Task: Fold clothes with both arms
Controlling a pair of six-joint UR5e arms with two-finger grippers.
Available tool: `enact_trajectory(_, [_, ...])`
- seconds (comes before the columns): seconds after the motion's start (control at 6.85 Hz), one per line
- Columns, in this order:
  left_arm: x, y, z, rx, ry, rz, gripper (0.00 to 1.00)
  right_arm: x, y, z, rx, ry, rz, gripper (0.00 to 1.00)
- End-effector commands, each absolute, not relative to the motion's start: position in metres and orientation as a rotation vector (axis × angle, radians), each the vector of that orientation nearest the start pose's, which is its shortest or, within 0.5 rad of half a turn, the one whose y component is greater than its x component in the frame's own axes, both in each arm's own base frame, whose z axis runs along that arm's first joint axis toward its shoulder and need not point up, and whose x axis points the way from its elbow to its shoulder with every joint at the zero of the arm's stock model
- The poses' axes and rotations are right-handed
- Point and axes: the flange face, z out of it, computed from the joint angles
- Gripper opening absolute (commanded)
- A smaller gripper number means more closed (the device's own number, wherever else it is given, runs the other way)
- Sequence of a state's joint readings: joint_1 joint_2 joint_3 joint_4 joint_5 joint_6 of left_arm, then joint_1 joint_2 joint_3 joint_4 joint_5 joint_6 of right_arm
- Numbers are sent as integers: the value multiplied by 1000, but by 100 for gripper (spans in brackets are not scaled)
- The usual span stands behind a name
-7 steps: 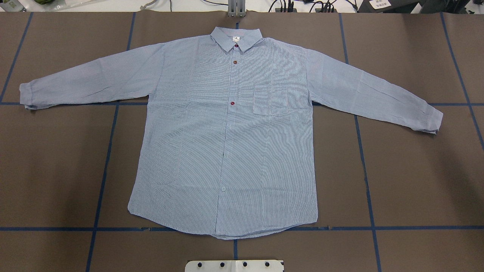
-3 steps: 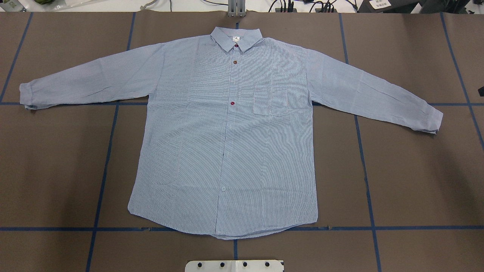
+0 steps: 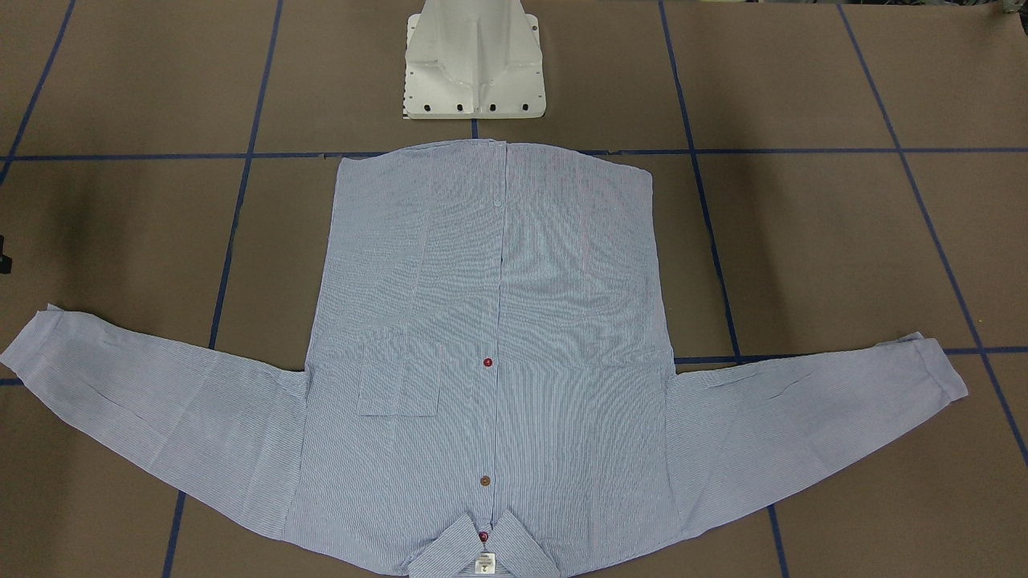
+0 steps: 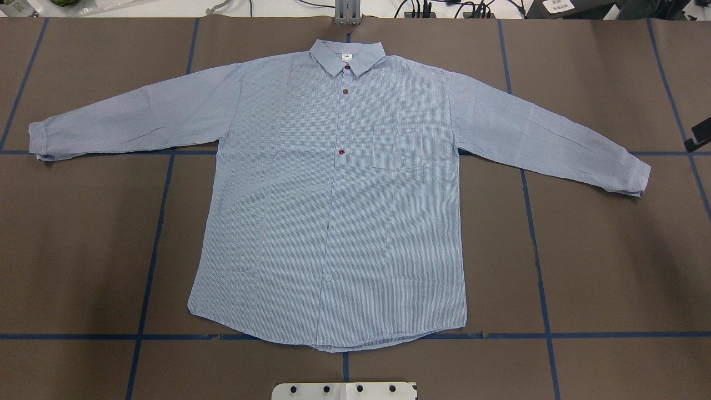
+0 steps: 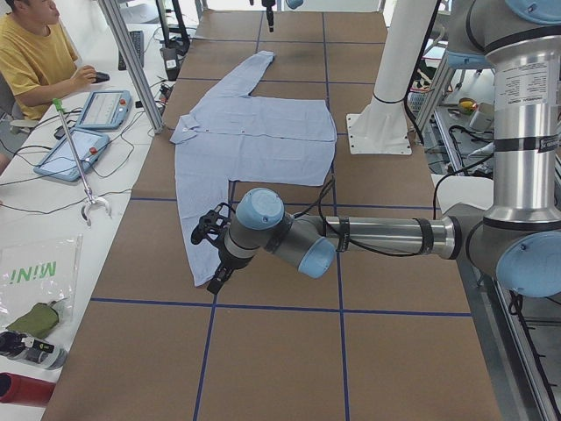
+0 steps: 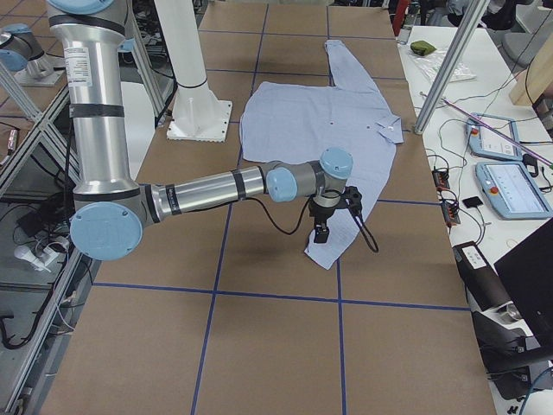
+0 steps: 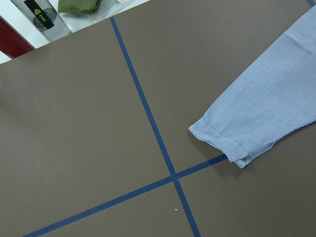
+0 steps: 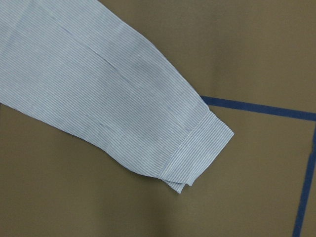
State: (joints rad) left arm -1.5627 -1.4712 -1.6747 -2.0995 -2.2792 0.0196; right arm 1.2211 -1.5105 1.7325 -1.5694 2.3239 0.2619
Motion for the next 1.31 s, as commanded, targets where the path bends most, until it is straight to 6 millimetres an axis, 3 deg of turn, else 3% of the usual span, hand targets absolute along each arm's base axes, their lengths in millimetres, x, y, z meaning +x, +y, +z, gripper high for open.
enact_trajectory(0.0, [-62, -477, 598, 511, 688, 214, 100, -153, -523, 560, -67, -786, -60, 100])
enact_trajectory(0.29, [-61, -477, 596, 516, 691, 217, 100, -158, -528, 603, -93, -829, 206, 100])
enact_trajectory(0.58, [-61, -479, 593, 521, 692, 219, 100, -154, -511, 641, -102, -862, 328, 94])
enact_trajectory(0.88, [-61, -481, 590, 526, 690, 220, 100, -174, -503, 647, -137, -854, 328, 88])
enact_trajectory(1.17, [-61, -481, 591, 525, 690, 220, 100, -179, -500, 657, -159, -842, 331, 88])
